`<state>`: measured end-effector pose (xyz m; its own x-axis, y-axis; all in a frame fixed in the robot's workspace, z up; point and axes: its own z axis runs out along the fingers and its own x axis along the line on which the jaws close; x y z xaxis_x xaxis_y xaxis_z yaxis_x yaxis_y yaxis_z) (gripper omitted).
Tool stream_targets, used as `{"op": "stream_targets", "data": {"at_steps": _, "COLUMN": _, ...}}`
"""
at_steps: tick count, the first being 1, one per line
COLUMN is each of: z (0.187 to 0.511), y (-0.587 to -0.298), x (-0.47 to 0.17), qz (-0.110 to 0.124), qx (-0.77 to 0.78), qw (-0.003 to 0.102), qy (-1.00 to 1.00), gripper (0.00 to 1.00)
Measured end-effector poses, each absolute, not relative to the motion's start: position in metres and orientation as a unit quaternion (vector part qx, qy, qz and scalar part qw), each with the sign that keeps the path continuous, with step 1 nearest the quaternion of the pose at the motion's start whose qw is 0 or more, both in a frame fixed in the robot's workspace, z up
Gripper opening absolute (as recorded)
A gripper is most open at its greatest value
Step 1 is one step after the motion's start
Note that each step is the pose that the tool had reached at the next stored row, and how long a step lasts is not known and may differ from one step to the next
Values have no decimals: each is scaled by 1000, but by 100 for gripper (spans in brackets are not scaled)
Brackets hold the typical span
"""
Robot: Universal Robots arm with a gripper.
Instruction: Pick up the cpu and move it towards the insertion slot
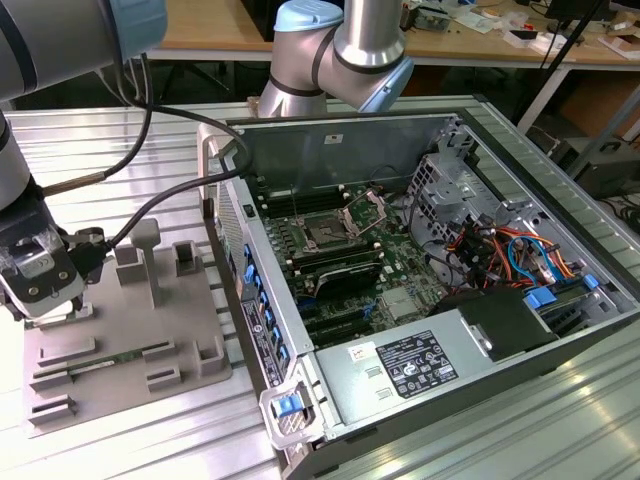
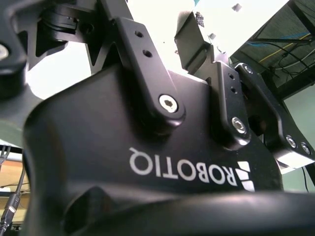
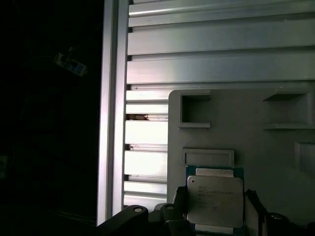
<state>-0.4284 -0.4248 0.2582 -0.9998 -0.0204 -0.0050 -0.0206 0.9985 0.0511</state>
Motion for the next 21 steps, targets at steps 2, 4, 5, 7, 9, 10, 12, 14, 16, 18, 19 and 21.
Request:
{"op": "stream_targets", "data": {"at_steps": 2, "z": 259, "y": -425, "x": -428, "qz": 26, "qx": -10, "qw": 2, "qy": 1000, "gripper": 54}}
{"op": "stream_targets", "data": {"at_steps": 4, "z": 259, "y": -425, "x": -428, "qz": 26, "qx": -10, "qw": 2, "qy": 1000, "gripper": 54}}
{"op": "stream_targets", "data": {"at_steps": 5, "z": 260, "y": -425, "x": -428, "qz": 26, "qx": -10, "qw": 2, "qy": 1000, "gripper": 54}}
{"op": "stream_targets", "data": {"at_steps": 7, "z": 260, "y": -425, "x": -428, "qz": 26, "qx": -10, "qw": 2, "qy": 1000, "gripper": 54}}
{"op": "stream_targets", "data": {"at_steps": 9, "z": 261, "y": -425, "x": -428, "qz": 26, "qx": -10, "qw": 2, "qy": 1000, "gripper": 54}}
{"op": "stream_targets", "data": {"at_steps": 10, "z": 262, "y": -425, "x": -428, "qz": 26, "qx": -10, "qw": 2, "qy": 1000, "gripper": 54}}
{"op": "stream_targets", "data": {"at_steps": 12, "z": 262, "y": -425, "x": -428, "qz": 26, "qx": -10, "qw": 2, "qy": 1000, "gripper": 54}}
{"op": "stream_targets", "data": {"at_steps": 14, "z": 263, "y": -425, "x": -428, "qz": 26, "qx": -10, "qw": 2, "qy": 1000, "gripper": 54}}
{"op": "stream_targets", "data": {"at_steps": 16, "z": 264, "y": -425, "x": -428, "qz": 26, "qx": -10, "qw": 2, "qy": 1000, "gripper": 54}}
{"op": "stream_targets", "data": {"at_steps": 18, "z": 264, "y": -425, "x": -428, "qz": 26, "qx": -10, "qw": 2, "qy": 1000, "gripper": 54}}
{"op": "stream_targets", "data": {"at_steps": 19, "z": 265, "y": -425, "x": -428, "qz": 26, "qx": -10, "qw": 2, "qy": 1000, "gripper": 54}}
{"op": "stream_targets", "data": {"at_steps": 21, "z": 265, "y": -425, "x": -428, "qz": 26, "qx": -10, "qw": 2, "qy": 1000, "gripper": 54}}
